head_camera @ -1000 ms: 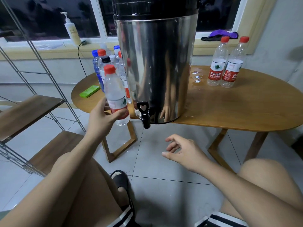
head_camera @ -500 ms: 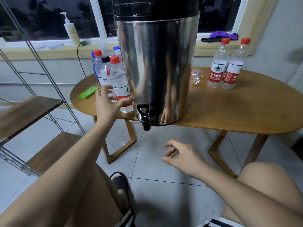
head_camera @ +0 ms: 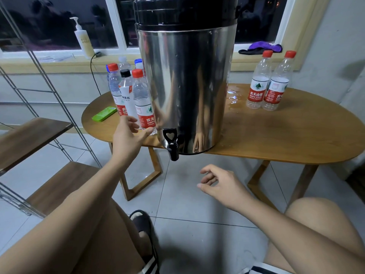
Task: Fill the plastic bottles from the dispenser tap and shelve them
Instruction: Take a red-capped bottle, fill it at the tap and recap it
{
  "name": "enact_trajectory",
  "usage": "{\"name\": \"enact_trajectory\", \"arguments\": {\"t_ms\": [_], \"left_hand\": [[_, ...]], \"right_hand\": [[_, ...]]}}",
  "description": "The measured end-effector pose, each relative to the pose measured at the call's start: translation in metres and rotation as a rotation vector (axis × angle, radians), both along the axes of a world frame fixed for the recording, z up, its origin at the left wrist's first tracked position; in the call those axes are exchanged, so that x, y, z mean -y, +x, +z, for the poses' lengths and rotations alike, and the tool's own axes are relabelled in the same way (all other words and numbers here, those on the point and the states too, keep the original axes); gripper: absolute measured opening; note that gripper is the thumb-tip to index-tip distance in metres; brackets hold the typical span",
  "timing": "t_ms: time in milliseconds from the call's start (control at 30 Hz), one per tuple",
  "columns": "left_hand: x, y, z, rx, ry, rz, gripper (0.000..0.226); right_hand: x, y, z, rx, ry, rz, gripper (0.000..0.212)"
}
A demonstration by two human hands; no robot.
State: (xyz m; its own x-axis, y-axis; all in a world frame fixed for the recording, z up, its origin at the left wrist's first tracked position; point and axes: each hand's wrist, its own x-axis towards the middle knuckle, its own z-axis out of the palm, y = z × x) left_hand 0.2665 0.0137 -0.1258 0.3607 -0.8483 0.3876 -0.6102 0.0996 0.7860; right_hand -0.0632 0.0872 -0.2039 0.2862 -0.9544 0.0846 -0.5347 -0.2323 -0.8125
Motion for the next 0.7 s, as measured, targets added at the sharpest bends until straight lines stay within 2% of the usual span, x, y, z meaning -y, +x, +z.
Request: {"name": "enact_trajectory", "arguments": {"t_ms": [267,400,533,700], "left_hand": [[-0.068,-0.041,-0.024,0.043,0.204,-0.253,0.016],[-0.067,-0.055,-0.045,0.171,0.311,-0.342,0.021],[-0.057,-0.071,-0.050,0.293,0.349,-0.472,0.016],[-0.048,-0.090,-0.060,0.271,0.326,-0.540,0.015]], "right_hand": [[0.025,-0.029,0.040,0.094,-0.076,-0.109,0.023],[0.058,-0.061,0.071,0.154,-0.109,-0.204,0.018],[0.110,-0.099,0.093,0.116,-0.180,-0.356,0.016],[0.183,-0.145,0.106,0.065,-0.194,-0.595,0.018]]}}
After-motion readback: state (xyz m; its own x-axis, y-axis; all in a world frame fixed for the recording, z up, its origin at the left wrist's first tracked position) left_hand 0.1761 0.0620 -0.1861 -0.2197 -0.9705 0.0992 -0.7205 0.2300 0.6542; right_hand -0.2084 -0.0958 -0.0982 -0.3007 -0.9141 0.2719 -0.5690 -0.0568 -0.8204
